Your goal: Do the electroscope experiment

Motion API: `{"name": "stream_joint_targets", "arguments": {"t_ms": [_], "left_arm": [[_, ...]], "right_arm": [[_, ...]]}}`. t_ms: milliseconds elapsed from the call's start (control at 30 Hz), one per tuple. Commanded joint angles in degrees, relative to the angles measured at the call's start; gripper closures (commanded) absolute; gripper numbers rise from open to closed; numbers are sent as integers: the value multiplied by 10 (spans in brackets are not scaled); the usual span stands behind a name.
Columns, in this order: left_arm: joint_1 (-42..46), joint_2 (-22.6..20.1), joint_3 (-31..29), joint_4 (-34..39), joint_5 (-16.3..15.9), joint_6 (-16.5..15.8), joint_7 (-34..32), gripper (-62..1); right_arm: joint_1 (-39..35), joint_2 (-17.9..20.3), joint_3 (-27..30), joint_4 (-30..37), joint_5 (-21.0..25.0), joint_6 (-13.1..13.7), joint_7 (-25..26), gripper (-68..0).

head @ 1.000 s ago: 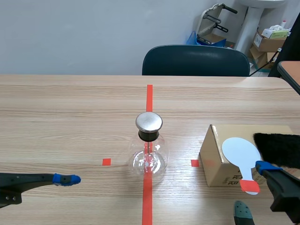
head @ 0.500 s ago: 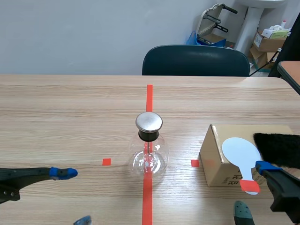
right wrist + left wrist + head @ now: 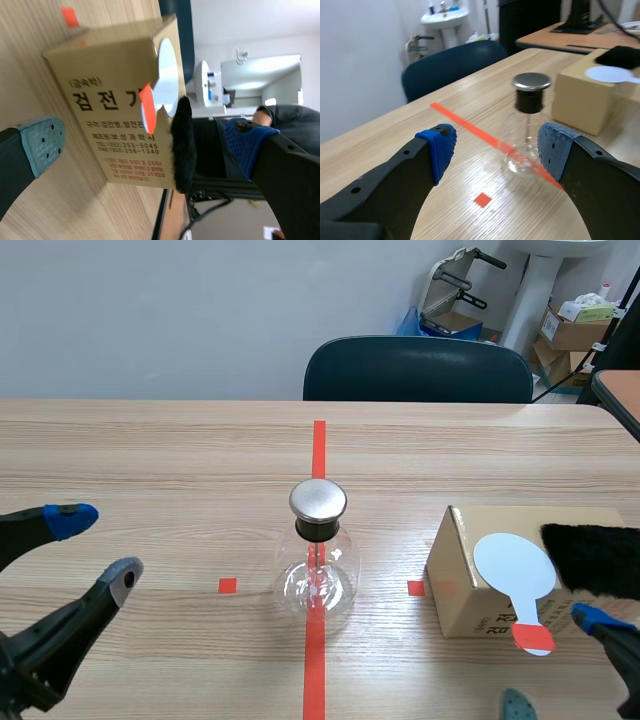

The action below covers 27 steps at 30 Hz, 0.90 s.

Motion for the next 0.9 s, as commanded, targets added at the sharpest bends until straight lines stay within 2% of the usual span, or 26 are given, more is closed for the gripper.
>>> {"name": "stream_joint_targets", "arguments": {"t_ms": [0,67,133,267,333,533,667,733,867], "left_arm": [[-3,14,-17,12,-14,-8,-1,-375],[-3,24,-37,12,-30,-13,16,-375],[-3,34,-57,12,-47,-21,37,-375],[-1,53,-95,20,-70,-37,64,-375],[-1,64,-113,27,-70,-37,86,-375],[2,111,-181,55,-62,-36,173,-375],[14,143,-225,82,-43,-36,213,-375],[26,156,-243,101,-30,-36,226,-375],[63,161,-264,146,-28,-36,252,-375]], "right_arm": [[-28,5,4,28,21,-35,10,-679],[-58,6,4,49,52,-33,29,-679],[-94,17,4,81,86,-19,45,-679],[-161,60,7,171,193,44,49,-679],[-181,81,16,218,254,80,49,-679],[-193,133,68,327,433,221,40,-679],[-176,158,107,385,540,316,5,-679],[-159,162,118,412,581,358,-28,-679],[-110,165,122,448,623,421,-105,-679]]}}
